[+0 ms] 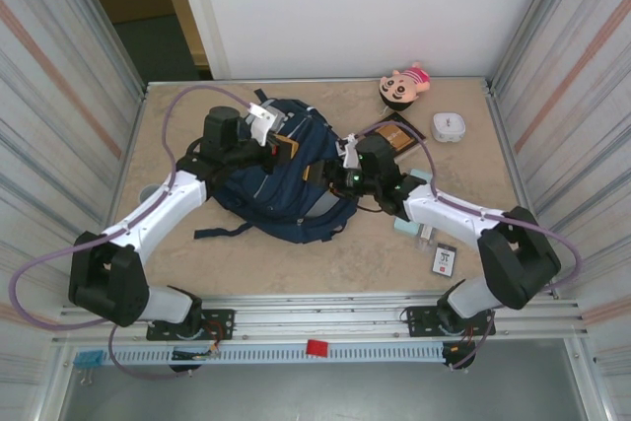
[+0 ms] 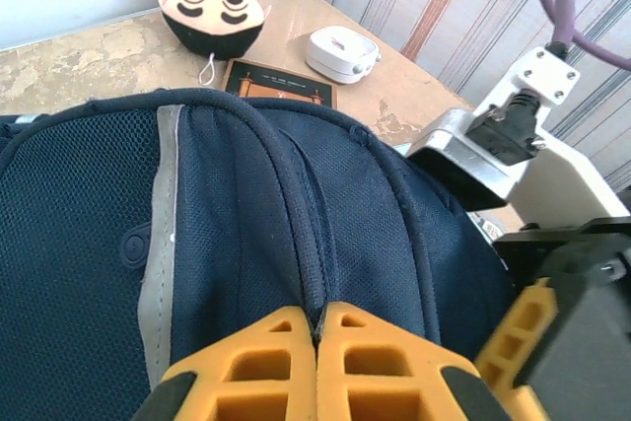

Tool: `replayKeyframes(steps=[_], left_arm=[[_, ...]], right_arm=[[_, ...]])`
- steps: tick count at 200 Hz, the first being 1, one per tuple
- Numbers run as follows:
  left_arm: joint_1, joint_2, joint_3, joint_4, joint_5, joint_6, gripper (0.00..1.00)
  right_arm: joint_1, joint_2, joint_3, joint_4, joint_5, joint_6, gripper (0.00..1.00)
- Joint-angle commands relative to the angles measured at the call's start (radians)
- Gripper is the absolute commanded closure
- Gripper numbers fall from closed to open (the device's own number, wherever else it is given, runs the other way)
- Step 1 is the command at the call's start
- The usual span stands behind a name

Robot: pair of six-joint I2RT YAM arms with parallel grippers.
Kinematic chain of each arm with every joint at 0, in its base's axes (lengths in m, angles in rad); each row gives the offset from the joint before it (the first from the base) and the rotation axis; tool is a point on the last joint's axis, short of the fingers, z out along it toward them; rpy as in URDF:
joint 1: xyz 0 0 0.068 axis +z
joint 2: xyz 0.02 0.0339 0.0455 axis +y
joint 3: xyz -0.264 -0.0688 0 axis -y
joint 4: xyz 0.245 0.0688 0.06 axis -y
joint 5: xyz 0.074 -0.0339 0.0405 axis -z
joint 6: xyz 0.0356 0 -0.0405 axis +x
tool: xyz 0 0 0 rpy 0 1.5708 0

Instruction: Pack books, pencil case, and school supplies into a backpack

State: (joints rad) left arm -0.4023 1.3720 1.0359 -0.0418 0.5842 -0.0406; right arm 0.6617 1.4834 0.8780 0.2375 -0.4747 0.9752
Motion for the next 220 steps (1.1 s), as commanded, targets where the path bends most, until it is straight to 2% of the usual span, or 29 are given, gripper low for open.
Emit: replayKeyframes(steps=[1,15,23,38,48,73,106,131,156,220], left_arm=[[0.001,-0.100,-0.002,0.077,0.061,0.008,1.00],[0.000,-0.134,-0.020,0.040,0.007,-0.028,0.84],[0.000,-0.159,-0.030,0.009,-0.021,-0.053,0.74],[-0.014,-0.229,-0.061,-0.047,-0.089,-0.108,0.60],[-0.040,-0.285,-0.081,-0.094,-0.155,-0.130,0.56],[-0.140,-0.412,-0.102,-0.262,-0.349,-0.210,0.51],[-0.307,-0.526,-0.173,-0.449,-0.575,-0.458,0.50],[-0.438,-0.560,-0.236,-0.527,-0.687,-0.674,0.50],[-0.548,-0.539,-0.273,-0.542,-0.770,-0.780,0.50],[-0.570,-0.445,-0.285,-0.488,-0.852,-0.779,0.48]], right_arm=[[0.019,0.022,0.059,0.077,-0.006,0.034,0.77],[0.024,0.017,0.081,0.069,0.006,0.022,0.94],[0.026,0.013,0.093,0.059,0.017,0.015,0.99],[0.031,0.003,0.116,0.042,0.042,0.005,1.00],[0.037,-0.001,0.131,0.031,0.063,-0.001,1.00],[0.045,-0.001,0.161,0.021,0.091,-0.007,1.00],[0.054,0.006,0.189,0.013,0.111,-0.010,1.00],[0.059,0.012,0.209,-0.003,0.125,-0.017,1.00],[0.065,0.017,0.218,-0.005,0.124,-0.020,1.00],[0.075,-0.001,0.214,-0.019,0.124,-0.032,1.00]])
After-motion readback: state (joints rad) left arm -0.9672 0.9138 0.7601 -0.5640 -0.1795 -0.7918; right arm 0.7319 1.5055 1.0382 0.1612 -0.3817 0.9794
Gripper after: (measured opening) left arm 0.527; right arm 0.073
